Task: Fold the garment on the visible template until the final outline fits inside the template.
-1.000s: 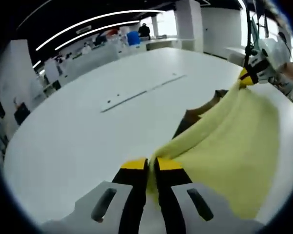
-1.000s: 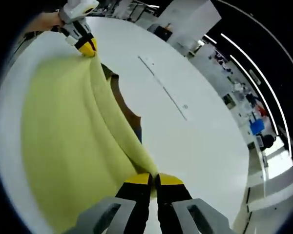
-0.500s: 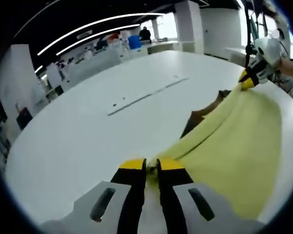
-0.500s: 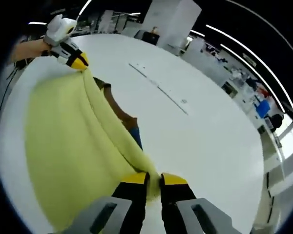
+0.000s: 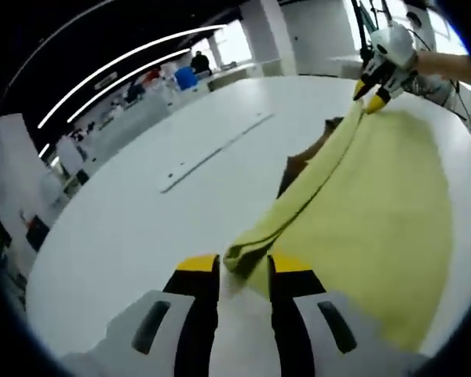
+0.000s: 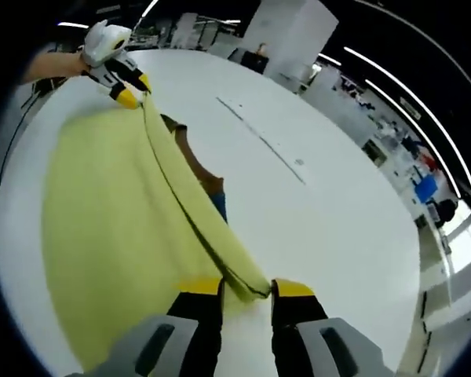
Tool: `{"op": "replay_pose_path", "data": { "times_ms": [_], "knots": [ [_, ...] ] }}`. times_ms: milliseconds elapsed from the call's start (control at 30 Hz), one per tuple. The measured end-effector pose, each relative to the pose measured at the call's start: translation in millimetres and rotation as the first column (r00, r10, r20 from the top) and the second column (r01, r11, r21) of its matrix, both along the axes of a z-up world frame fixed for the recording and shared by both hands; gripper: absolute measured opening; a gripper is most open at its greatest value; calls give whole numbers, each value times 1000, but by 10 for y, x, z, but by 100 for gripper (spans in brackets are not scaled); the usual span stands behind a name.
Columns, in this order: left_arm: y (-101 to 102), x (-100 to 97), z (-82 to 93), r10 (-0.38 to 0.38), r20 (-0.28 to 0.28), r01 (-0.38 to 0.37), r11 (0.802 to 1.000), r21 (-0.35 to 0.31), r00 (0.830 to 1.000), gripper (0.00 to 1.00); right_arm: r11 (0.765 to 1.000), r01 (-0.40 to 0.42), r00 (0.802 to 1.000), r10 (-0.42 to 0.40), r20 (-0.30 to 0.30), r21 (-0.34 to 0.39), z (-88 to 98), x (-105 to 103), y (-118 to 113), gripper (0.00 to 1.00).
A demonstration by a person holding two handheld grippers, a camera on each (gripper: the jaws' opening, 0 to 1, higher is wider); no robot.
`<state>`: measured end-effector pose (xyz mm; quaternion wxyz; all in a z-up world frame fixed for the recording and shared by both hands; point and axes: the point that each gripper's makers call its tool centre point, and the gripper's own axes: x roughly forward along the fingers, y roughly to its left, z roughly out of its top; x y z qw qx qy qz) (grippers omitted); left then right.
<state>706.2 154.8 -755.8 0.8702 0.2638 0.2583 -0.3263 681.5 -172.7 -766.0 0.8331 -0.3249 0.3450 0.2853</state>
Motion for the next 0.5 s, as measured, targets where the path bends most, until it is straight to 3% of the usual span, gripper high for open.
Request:
{"op": "replay_pose_path", "data": {
  "times_ms": [100, 167, 233, 267, 333, 400, 433, 500],
  "knots": [
    [20, 64, 28, 27, 16, -27, 1000, 3, 1000, 4, 999, 24, 1000, -25, 19, 25, 36, 28, 1, 7],
    [40, 101, 35, 58, 16, -58, 998, -15, 998, 3, 998, 41, 999, -42, 24, 43, 61, 48, -12, 0],
    [59, 127, 44, 102, 6, -101, 994, -48, 995, 3, 989, 101, 994, -104, 21, 111, 99, 94, -14, 0],
    [70, 136, 55, 135, -3, -135, 988, -74, 991, 3, 971, 155, 987, -160, 15, 180, 135, 135, -10, 0],
    [105, 163, 72, 235, -45, -239, 961, -142, 971, 3, 938, 225, 973, -229, -14, 263, 157, 157, -5, 0],
    [130, 177, 61, 294, -71, -302, 941, -156, 953, 4, 906, 300, 953, -300, -45, 298, 145, 161, -46, 0],
    [151, 190, 53, 312, -72, -320, 936, -149, 947, 5, 903, 310, 949, -310, -48, 299, 137, 162, -45, 0],
    [169, 227, 68, 369, -101, -382, 901, -207, 924, 4, 898, 326, 944, -327, -49, 295, 117, 161, -55, 0]
  ]
}}
